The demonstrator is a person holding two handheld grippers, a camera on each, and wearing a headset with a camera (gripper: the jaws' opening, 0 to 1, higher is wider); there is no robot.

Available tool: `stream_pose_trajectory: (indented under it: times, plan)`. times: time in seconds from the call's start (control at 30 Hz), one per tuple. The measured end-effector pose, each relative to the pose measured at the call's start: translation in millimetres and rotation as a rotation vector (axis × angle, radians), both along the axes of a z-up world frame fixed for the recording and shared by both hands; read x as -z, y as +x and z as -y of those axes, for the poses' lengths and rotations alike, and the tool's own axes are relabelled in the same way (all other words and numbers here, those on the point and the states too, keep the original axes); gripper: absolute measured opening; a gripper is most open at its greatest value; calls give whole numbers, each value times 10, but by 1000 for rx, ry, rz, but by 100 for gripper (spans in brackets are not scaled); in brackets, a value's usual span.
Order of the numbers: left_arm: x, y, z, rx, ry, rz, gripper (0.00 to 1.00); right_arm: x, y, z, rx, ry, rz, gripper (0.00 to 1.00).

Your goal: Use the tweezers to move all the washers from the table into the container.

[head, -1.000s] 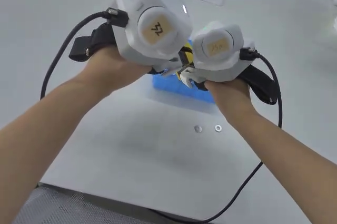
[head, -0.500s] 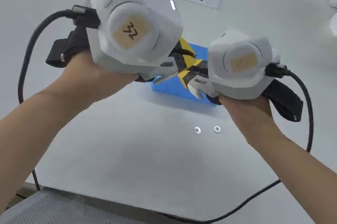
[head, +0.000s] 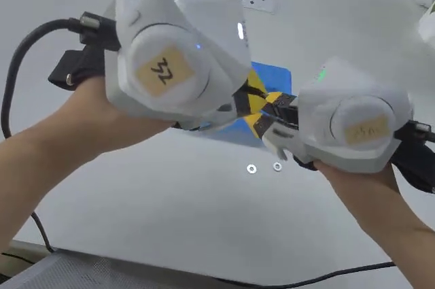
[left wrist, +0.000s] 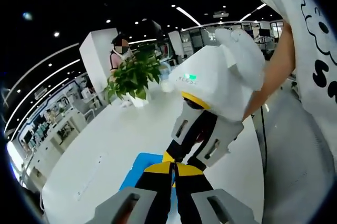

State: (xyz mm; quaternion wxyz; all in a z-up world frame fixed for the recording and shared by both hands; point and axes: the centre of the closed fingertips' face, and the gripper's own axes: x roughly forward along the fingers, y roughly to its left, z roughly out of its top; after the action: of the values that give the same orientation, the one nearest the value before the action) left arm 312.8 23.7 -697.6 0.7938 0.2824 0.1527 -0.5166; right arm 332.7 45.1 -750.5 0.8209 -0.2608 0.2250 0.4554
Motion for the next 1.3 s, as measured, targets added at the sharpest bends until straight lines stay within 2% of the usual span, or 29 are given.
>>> stream_pose_trajectory:
  times: [0.07,0.17,0.2,0.27,0.37,0.53,0.6,0.77,1.03,1.3]
  plan:
    - [48,-36,26,12,9,-6,0,7,-32,19,-1,1,-9,8]
    - [101,-82,62,22,6,-23,0,96,-89,53,-1,-6,-36,7]
    - [135,-102,74,26,5,-41,0,114,-109,59,0,-10,-43,7]
    - [184,-116,88,28,5,-55,0,174,-126,77,1,-7,-57,7]
    - [262,-133,103,27,8,-79,0,258,-152,96,13,13,-109,7]
    - [390,-160,143,16,-17,-128,0,390,-203,149,29,13,-153,7]
    - [428,-167,159,15,-22,-135,0,433,-215,174,34,13,-167,7]
    - [521,-185,196,13,-16,-150,0,521,-240,228,63,38,-242,8]
    - [569,-176,190,5,-18,-169,0,570,-249,236,79,56,-277,9]
    - [641,-194,161,3,11,-177,0,650,-268,187,77,56,-291,9]
